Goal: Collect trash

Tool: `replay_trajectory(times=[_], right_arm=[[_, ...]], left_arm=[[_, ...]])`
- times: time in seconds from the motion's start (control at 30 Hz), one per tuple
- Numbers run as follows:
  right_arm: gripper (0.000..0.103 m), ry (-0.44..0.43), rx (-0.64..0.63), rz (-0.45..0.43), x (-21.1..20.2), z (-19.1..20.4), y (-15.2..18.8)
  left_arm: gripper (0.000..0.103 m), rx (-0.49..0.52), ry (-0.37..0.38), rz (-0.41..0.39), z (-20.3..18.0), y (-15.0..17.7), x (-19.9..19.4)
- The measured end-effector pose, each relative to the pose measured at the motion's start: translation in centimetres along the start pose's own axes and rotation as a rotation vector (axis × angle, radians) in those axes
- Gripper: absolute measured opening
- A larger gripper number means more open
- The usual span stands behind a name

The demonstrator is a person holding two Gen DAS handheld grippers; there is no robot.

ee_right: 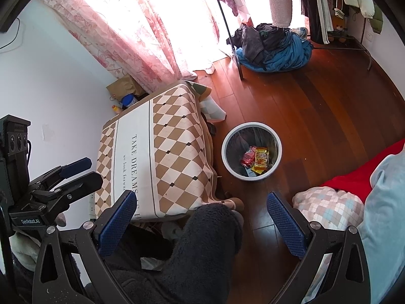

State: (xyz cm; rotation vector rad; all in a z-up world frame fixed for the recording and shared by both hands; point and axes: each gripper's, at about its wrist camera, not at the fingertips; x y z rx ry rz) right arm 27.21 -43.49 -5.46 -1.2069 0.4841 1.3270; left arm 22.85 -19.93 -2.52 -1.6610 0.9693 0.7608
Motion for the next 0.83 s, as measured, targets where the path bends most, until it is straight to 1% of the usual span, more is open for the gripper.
replay_trajectory(times=[0.27, 0.83], right_arm=[[0.103, 0.001, -0.005, 0.004, -0.39, -0.38, 0.18], [0.103, 0.007, -0.008, 0.008, -0.19, 0.07, -0.05]], left_arm=[[0.103, -0.002, 0.005, 0.001, -0.14, -0.01, -0.04], [0.103, 0.004, 0.012, -0.001, -0.03, 0.1, -0.14]])
Point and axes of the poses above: each gripper's, at about its wrist camera, not at the fingertips, and x roughly the way its jaws point, z to its left, y to its underside, and after that the axes turned 1 degree about x, right-handed
